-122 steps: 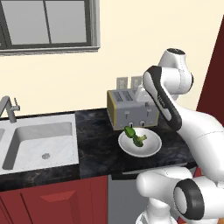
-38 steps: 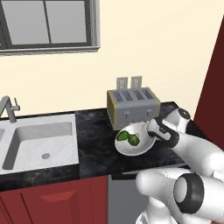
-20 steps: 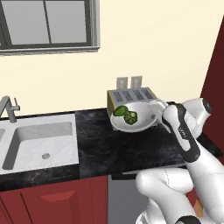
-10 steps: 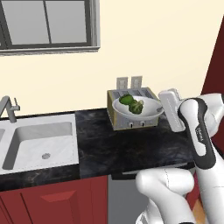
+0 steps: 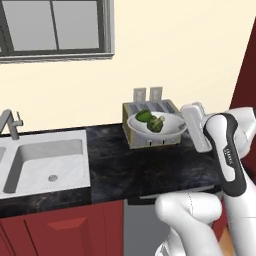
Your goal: Dump the broccoli and avocado from the bowl so the bowl can be washed. Place the bowl in the sink after clearing the leftovers.
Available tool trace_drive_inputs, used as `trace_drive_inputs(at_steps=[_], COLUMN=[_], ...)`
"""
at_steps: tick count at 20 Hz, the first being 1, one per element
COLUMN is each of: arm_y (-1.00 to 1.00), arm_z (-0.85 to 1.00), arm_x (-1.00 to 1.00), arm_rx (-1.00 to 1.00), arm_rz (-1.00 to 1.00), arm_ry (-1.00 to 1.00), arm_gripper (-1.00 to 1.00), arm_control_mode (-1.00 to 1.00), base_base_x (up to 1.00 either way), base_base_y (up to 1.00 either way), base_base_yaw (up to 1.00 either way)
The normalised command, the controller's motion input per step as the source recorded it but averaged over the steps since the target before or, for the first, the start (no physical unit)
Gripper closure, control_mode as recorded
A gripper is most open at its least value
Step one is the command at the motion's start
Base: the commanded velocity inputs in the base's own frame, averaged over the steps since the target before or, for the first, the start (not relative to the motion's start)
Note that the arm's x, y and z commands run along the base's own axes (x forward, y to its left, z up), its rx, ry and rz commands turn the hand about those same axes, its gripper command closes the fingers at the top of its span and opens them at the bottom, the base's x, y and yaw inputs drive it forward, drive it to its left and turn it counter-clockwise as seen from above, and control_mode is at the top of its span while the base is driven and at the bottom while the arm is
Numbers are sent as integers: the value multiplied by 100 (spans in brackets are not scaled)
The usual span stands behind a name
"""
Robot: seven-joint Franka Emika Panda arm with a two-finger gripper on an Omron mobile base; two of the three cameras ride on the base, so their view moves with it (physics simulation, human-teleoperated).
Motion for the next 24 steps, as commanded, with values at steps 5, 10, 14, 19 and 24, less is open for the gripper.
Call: trace_drive_inputs(at_steps=[5,10,14,19,24], arm_y=[0,0,0,0,0], arm_z=[0,0,0,0,0], arm_x=[0,0,0,0,0], arm_rx=[0,0,0,0,0], arm_rz=[0,0,0,0,0], arm_ry=[0,0,0,0,0], arm_gripper=[100,100,100,100,100], arm_control_mode=[100,100,100,100,100], base_base_x=[-32,1,7,26,11], base_base_y=[73,99,70,39,3], base_base_yaw=[0,0,0,0,0])
